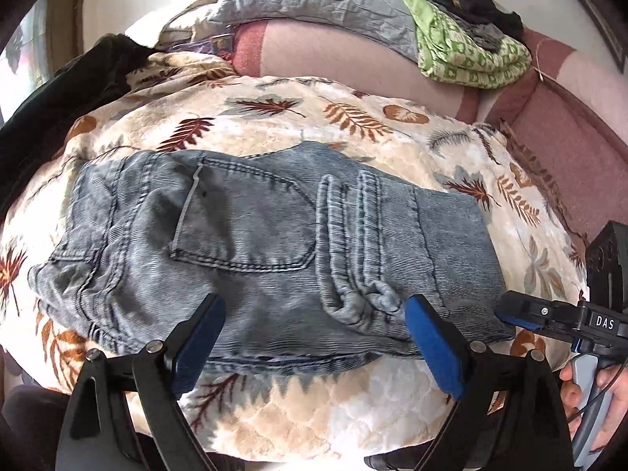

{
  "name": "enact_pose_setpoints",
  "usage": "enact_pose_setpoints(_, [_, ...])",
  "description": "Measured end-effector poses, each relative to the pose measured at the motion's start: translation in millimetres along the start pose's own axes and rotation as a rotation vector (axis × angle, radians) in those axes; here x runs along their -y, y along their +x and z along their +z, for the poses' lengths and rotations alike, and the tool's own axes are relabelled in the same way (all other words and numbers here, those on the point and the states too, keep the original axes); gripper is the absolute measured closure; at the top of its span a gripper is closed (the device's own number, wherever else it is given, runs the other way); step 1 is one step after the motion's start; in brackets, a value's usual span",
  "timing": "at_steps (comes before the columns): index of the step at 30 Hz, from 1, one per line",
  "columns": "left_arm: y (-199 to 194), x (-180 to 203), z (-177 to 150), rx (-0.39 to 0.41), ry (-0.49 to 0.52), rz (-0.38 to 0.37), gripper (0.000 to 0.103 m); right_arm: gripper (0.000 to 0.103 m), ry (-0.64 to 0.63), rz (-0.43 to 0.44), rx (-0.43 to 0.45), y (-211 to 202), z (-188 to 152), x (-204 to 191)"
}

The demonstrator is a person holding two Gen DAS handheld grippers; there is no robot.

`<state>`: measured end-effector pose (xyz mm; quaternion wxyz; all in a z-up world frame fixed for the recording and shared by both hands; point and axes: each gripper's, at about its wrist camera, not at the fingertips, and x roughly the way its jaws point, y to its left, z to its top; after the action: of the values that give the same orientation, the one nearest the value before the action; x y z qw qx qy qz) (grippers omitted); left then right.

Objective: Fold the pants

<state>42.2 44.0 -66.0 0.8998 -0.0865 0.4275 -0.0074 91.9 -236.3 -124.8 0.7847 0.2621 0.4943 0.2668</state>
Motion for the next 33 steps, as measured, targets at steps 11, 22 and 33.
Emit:
enact_pose_setpoints(11, [-27, -154, -13, 0.1, -0.553, 0.0, 0.01, 0.027, -0.043, 0.109, 0.124, -11, 2, -10])
enact_pose_setpoints(22, [2, -198, -19, 0.064, -0.787, -0.183, 0.01, 0.027, -0.069, 0.116, 0.12, -9, -2, -18])
enact_pose_setpoints(33, [-7, -217, -30, 0.086, -0.849, -0.159, 0.01, 0.027, -0.095, 0.214, -0.02, 37, -12, -69])
